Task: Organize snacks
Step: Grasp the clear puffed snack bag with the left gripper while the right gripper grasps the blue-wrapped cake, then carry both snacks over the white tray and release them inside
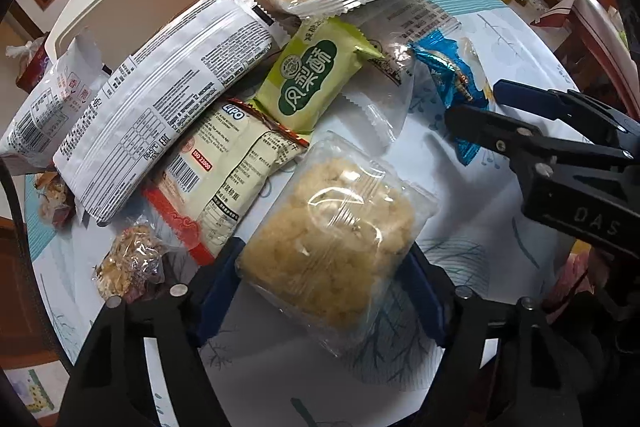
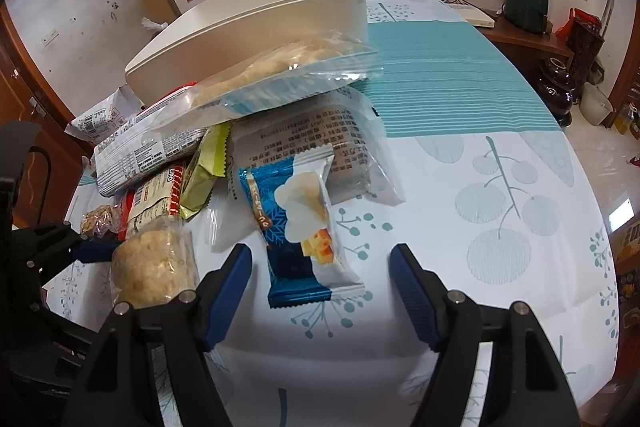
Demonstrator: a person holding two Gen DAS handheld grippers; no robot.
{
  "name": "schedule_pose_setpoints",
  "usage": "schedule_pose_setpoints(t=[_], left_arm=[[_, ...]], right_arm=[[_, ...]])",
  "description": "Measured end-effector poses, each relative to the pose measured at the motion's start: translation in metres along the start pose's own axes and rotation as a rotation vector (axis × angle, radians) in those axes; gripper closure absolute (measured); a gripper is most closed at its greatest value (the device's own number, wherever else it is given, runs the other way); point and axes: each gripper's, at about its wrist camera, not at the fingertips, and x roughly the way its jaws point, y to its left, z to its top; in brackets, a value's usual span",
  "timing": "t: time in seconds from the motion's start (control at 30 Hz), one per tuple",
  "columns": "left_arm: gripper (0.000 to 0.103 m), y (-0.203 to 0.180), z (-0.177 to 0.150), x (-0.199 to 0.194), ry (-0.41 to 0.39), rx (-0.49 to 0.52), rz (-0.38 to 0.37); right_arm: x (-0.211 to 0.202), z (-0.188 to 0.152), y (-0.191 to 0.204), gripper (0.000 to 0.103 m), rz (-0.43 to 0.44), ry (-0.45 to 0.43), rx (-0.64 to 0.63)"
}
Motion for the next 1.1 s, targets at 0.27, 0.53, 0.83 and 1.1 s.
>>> schedule_pose_setpoints(t=[0.27,0.53,0.83,1.1], left_arm=[[0.034,-0.002,-0.007,-0.007,-0.002,-0.002,0.010],[0.035,-0.002,-0.020,-0.015,0.015,-0.013,0.022],[0.035,-0.007,-0.023,-0.025,0.003,-0.011,0.031],[0.035,-0.001,-0.023,-0.046,0.002,0.000,0.029]], right_arm=[[-0.003,0.001,-0.007,0.050,-0.020,-0.009,0.015],[-0.006,-0.001,-0.008,0.063,-0.016,0.004,0.017],[-0.012,-0.007,-0.006,0.065,-0.027,0.019,0.025],[-0.028,-0.007,-0.006,0.066,-0.017,-0.003,0.024]])
